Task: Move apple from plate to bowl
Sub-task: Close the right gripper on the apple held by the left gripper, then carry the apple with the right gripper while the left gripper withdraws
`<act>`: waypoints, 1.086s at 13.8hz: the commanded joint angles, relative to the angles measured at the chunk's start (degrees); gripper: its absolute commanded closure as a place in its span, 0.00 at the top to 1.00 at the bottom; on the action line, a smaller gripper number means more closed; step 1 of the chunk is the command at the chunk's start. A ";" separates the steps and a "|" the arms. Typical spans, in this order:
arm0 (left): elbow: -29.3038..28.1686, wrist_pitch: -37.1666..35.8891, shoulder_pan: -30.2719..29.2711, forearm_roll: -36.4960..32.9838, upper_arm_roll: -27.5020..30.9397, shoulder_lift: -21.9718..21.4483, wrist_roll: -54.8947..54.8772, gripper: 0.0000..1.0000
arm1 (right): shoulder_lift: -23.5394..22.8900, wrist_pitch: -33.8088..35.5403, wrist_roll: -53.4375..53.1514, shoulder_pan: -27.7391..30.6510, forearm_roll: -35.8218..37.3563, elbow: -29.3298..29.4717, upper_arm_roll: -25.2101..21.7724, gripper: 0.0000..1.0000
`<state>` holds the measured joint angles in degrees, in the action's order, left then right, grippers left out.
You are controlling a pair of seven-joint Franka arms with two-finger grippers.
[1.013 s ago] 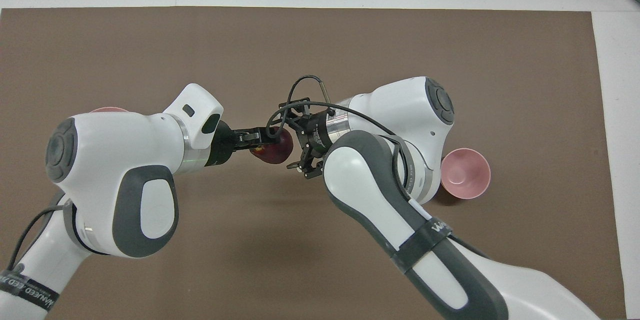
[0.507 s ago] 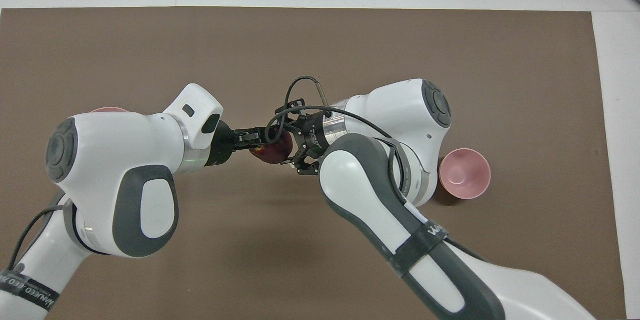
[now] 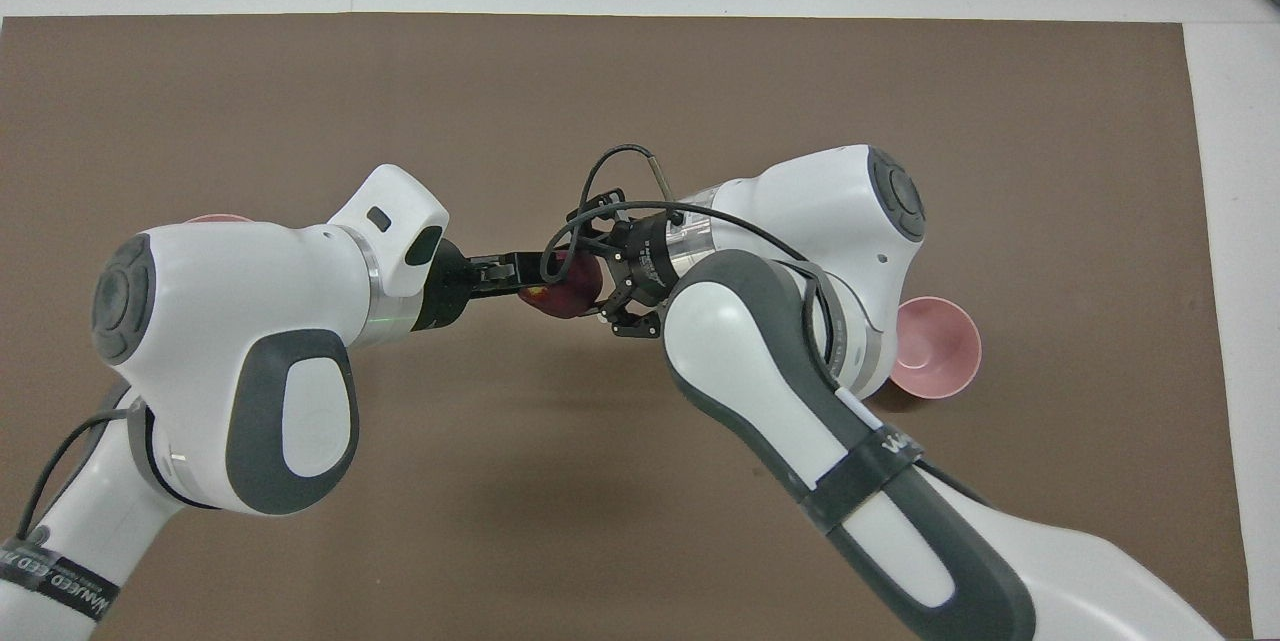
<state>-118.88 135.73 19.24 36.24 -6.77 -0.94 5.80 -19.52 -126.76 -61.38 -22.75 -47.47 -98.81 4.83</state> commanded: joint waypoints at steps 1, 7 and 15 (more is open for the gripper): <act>0.31 -2.21 -0.70 -1.35 0.88 -0.64 -0.35 1.00 | 1.68 5.10 4.50 4.72 4.73 0.55 0.18 0.00; 4.61 -9.24 -6.04 -25.74 1.32 0.94 -0.52 1.00 | 3.00 14.60 22.33 13.95 20.20 0.91 0.09 0.00; 30.25 -39.10 -15.37 -37.74 1.50 1.64 -14.22 1.00 | 10.90 17.17 48.27 27.49 30.50 -14.37 -0.17 0.00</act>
<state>-96.58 104.41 5.26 -0.02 -4.82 -0.59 -5.78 -13.03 -108.21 -17.44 2.66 -18.65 -107.54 3.98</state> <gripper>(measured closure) 0.000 0.339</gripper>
